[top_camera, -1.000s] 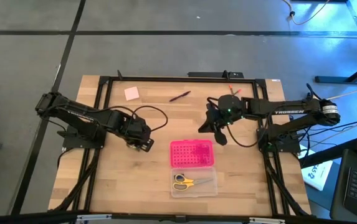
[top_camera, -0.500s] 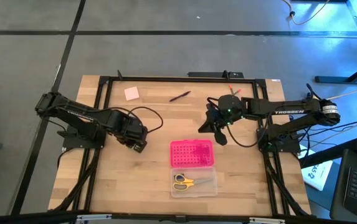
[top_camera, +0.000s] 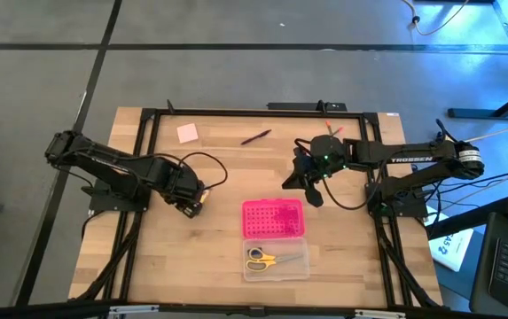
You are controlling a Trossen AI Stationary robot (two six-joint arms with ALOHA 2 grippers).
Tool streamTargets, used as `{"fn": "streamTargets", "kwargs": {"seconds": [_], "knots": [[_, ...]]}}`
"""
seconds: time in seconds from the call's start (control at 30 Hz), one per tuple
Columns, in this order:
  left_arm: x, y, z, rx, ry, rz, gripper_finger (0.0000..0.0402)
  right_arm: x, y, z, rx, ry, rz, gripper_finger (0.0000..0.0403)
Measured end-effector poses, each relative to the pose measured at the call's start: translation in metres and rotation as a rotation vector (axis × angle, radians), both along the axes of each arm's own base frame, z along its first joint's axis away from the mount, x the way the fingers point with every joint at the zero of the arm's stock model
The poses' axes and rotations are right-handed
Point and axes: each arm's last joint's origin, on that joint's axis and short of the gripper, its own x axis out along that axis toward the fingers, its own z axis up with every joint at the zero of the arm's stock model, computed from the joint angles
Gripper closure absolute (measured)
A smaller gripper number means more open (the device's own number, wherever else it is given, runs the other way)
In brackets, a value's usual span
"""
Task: Pack school essentials
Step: Put the yellow crayon box into the pink box
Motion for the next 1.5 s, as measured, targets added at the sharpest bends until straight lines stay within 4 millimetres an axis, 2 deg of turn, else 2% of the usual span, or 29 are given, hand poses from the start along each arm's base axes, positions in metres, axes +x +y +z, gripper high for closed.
{"fn": "streamTargets", "kwargs": {"seconds": [0.4,0.47,0.83,1.0,1.5], "knots": [[0.004,0.017,-0.025,0.014,-0.032,0.015,0.0037,0.000,0.000,0.000,0.001,0.000,-0.001,0.0373],[0.004,0.019,-0.031,0.003,-0.039,0.013,0.0011,0.000,0.000,0.000,0.001,0.000,-0.001,0.0373],[0.001,0.036,-0.073,-0.017,-0.106,0.071,0.0005,0.000,0.000,0.000,0.001,0.000,0.000,0.0373],[-0.001,0.041,-0.077,0.002,-0.094,0.088,0.0003,0.000,0.000,0.000,0.001,0.000,-0.001,0.0373],[0.014,0.041,-0.096,0.016,-0.070,-0.006,0.0004,0.000,0.000,0.000,0.001,0.000,-0.001,0.0373]]}}
